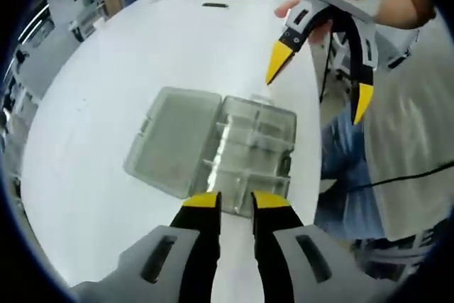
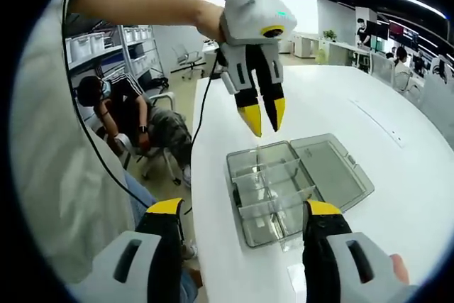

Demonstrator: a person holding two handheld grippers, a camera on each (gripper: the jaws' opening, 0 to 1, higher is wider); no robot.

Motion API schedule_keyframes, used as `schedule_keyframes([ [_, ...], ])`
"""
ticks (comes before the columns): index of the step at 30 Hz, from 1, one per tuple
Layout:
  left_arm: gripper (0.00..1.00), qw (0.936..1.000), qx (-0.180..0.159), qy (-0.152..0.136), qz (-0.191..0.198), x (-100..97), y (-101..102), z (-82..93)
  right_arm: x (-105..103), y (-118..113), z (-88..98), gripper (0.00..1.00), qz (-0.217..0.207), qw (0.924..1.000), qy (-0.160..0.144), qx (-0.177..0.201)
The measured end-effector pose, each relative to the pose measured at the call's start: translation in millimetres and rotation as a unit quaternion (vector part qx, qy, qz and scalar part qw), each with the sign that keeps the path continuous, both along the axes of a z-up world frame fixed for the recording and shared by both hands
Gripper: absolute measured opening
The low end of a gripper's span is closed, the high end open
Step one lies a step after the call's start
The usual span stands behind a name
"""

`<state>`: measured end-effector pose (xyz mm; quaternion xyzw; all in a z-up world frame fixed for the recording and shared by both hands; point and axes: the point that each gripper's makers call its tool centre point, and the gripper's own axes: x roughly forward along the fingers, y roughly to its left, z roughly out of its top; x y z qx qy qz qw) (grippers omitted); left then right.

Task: Insert the divider into the dual guide fixture by aligning both edges with the guide slots and pushing it downward to the bottom, including one-sided entry, uneven engagement, binding, and posture correction.

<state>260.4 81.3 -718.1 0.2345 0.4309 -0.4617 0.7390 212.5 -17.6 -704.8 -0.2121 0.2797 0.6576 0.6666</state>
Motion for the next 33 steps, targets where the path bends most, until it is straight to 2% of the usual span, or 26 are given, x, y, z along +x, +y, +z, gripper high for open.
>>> schedule_keyframes([
  [6, 0.18, 0.9956, -0.069, -0.033, 0.054, -1.5, -11, 12.8, 6, -11, -5.1, 0.64, -0.007, 0.9999, -0.003, -0.011],
  [11, 0.21, 0.9907, -0.097, -0.056, 0.077, -6.5, -13, 18.1, 11, -19, -10.0, 0.62, -0.012, 0.9997, -0.006, -0.022],
  [13, 0.23, 0.9852, -0.119, -0.076, 0.097, -4.1, -13, 24.1, 13, -22, -11.7, 0.62, -0.013, 0.9996, -0.006, -0.026],
  [15, 0.23, 0.9808, -0.142, -0.082, 0.106, -8.5, -15, 29.1, 16, -24, -13.8, 0.61, -0.014, 0.9994, -0.007, -0.030],
  [18, 0.26, 0.9800, -0.139, -0.097, 0.104, -14.5, -10, 27.9, 19, -28, -16.6, 0.61, -0.016, 0.9992, -0.007, -0.037],
  [24, 0.32, 0.9709, -0.168, -0.119, 0.122, -24.6, -13, 27.9, 28, -36, -25.5, 0.59, -0.012, 0.9985, -0.008, -0.053],
  [29, 0.35, 0.9675, -0.177, -0.129, 0.126, -32.4, -18, 25.1, 36, -43, -35.1, 0.58, -0.008, 0.9976, -0.008, -0.069],
  [33, 0.38, 0.9613, -0.190, -0.141, 0.141, -34.0, -18, 26.4, 42, -49, -43.2, 0.57, -0.004, 0.9965, -0.009, -0.083],
])
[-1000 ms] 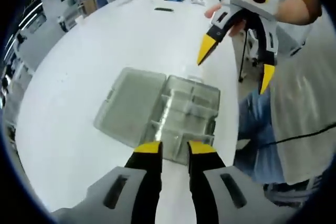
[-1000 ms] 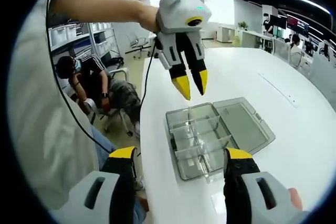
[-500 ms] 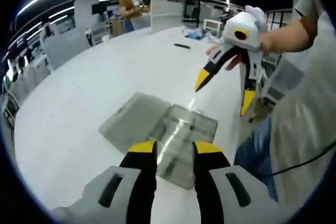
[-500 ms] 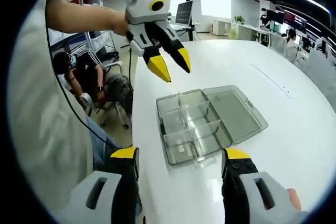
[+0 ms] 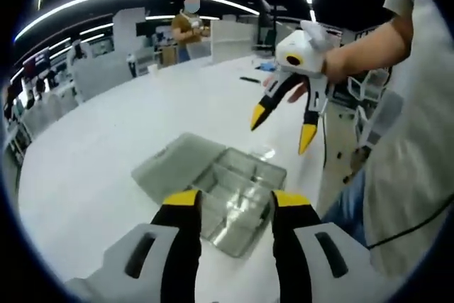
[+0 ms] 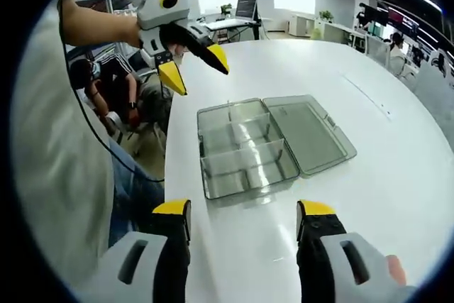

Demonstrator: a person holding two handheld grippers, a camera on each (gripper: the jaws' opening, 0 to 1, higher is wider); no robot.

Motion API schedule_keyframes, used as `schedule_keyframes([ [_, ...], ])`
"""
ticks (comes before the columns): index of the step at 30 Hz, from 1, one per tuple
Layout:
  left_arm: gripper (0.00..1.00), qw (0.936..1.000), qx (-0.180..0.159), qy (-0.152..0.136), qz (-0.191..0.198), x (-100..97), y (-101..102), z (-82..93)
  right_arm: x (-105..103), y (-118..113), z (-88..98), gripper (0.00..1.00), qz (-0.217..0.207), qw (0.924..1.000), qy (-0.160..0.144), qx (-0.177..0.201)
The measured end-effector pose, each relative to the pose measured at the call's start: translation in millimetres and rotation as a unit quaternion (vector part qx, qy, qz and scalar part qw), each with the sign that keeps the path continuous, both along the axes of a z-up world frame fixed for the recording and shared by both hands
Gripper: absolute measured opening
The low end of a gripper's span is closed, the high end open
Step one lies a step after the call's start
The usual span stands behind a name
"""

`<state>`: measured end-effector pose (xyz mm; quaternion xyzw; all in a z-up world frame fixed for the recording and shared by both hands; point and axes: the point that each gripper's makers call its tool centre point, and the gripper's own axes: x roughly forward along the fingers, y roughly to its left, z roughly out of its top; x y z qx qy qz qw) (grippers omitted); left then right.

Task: Insert the divider into the dual guide fixture by aligning both edges with the guide slots and pushing it downward to the bottom, including one-sided entry, uneven engagement, binding, and posture correction.

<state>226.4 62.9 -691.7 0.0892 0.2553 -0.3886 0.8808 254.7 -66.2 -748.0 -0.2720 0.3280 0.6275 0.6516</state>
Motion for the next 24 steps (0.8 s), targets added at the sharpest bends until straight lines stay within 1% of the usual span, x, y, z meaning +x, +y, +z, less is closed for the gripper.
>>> schedule_keyframes([
  [8, 0.39, 0.9999, -0.009, -0.006, 0.013, -3.0, 1, -1.9, 11, -8, -13.6, 0.55, 0.008, 0.9997, -0.001, -0.024],
  [13, 0.41, 0.9990, -0.029, -0.012, 0.032, -1.9, -2, 0.3, 17, -14, -22.7, 0.53, 0.013, 0.9991, -0.002, -0.040],
  [16, 0.43, 0.9986, -0.035, -0.014, 0.037, -3.0, -5, 0.5, 19, -18, -27.0, 0.52, 0.017, 0.9987, -0.002, -0.048],
  [19, 0.44, 0.9983, -0.039, -0.015, 0.040, -4.4, -8, 1.0, 19, -21, -31.8, 0.49, 0.029, 0.9977, -0.008, -0.061],
  [24, 0.44, 0.9980, -0.044, -0.015, 0.042, -5.7, -11, 0.6, 22, -26, -42.5, 0.46, 0.043, 0.9956, -0.010, -0.083],
])
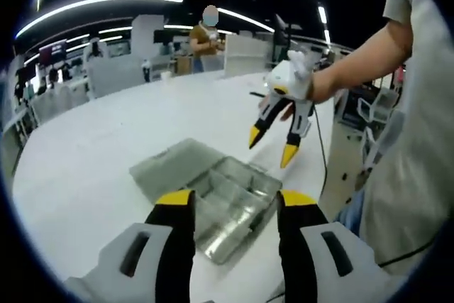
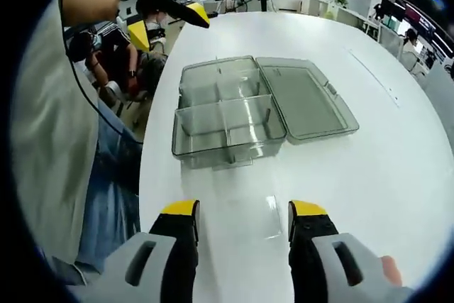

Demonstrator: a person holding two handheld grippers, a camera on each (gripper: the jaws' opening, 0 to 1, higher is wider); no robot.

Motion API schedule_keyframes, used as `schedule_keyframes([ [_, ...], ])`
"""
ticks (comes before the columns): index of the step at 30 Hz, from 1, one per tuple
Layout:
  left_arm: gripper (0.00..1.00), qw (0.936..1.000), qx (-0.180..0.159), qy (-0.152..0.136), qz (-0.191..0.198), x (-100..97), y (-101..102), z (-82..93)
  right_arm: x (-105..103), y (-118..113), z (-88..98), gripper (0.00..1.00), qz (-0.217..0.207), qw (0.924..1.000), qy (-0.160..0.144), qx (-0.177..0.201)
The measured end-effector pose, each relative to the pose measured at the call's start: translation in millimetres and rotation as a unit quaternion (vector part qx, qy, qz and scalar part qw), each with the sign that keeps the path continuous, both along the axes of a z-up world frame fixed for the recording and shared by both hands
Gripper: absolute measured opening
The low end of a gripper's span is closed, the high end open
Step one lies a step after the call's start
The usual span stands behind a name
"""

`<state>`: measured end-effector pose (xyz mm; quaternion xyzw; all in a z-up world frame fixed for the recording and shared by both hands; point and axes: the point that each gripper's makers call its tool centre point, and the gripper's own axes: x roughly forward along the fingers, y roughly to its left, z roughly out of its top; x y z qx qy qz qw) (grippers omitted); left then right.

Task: Insert the divider into the dual guide fixture by aligning both edges with the guide slots and pushing it downward to the bottom, including one-sided entry, uneven engagement, binding, and posture correction.

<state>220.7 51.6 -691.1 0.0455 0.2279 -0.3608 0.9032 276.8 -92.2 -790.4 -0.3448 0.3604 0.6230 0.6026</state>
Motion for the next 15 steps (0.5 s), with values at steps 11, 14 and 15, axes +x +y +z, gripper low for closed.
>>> schedule_keyframes([
  [11, 0.44, 1.0000, -0.005, 0.002, 0.006, -3.7, -1, -0.2, 3, -5, -12.1, 0.40, 0.033, 0.9986, -0.012, -0.039],
  [14, 0.44, 0.9999, -0.007, 0.002, 0.008, -3.8, -2, 0.2, 3, -5, -13.7, 0.38, 0.042, 0.9979, -0.017, -0.046],
  [15, 0.44, 0.9999, -0.007, 0.002, 0.008, -3.9, -2, 0.4, 3, -7, -15.2, 0.37, 0.044, 0.9974, -0.021, -0.052],
])
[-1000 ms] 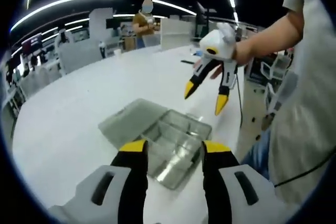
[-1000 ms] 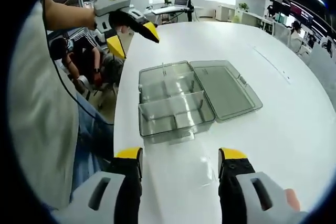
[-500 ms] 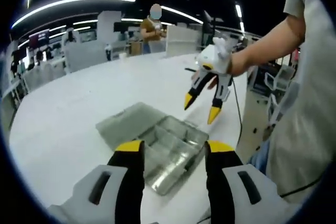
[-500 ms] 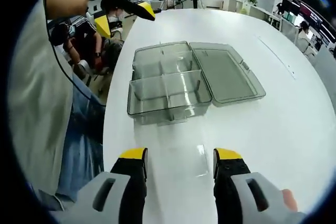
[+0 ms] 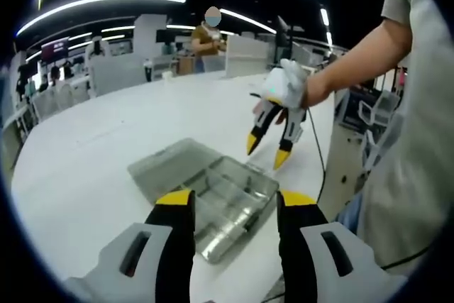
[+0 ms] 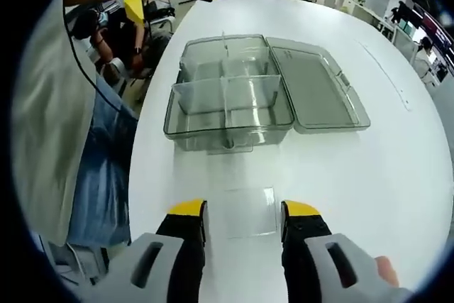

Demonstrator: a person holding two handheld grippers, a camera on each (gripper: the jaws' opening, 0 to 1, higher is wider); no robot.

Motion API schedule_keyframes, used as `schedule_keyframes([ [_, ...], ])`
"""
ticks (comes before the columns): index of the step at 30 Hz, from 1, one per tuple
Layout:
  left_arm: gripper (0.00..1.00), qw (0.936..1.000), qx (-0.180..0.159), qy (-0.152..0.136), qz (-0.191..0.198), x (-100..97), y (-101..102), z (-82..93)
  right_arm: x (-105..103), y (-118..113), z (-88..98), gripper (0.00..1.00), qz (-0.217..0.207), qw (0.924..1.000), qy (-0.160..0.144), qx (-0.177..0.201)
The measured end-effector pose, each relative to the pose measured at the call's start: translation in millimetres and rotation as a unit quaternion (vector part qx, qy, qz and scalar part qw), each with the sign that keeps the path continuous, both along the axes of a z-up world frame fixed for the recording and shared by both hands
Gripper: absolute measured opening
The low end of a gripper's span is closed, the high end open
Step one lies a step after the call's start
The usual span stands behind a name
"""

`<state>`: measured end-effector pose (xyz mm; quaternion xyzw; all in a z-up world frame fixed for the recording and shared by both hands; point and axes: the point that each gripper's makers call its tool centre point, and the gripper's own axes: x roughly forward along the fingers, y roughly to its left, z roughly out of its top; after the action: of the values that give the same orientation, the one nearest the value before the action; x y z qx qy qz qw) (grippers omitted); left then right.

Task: Insert the divider into the dual guide fixture by aligning both edges with the guide slots and pushing it downward to the bottom, including one-sided entry, uneven engagement, binding, and posture correction.

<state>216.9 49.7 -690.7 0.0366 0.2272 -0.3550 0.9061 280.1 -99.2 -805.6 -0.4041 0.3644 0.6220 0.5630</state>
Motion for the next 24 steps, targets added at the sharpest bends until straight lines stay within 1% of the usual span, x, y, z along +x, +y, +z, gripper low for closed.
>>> schedule_keyframes([
  [15, 0.46, 1.0000, -0.004, 0.004, 0.006, -3.6, -2, -1.1, 0, -3, -10.1, 0.36, 0.013, 0.9996, -0.003, -0.024],
  [20, 0.50, 0.9999, -0.008, 0.006, 0.012, -3.6, -1, -1.0, 3, -5, -13.8, 0.35, 0.017, 0.9992, -0.010, -0.035],
  [24, 0.59, 0.9996, -0.013, 0.014, 0.021, -3.3, -1, -1.3, 3, -5, -14.4, 0.35, 0.018, 0.9989, -0.009, -0.041],
])
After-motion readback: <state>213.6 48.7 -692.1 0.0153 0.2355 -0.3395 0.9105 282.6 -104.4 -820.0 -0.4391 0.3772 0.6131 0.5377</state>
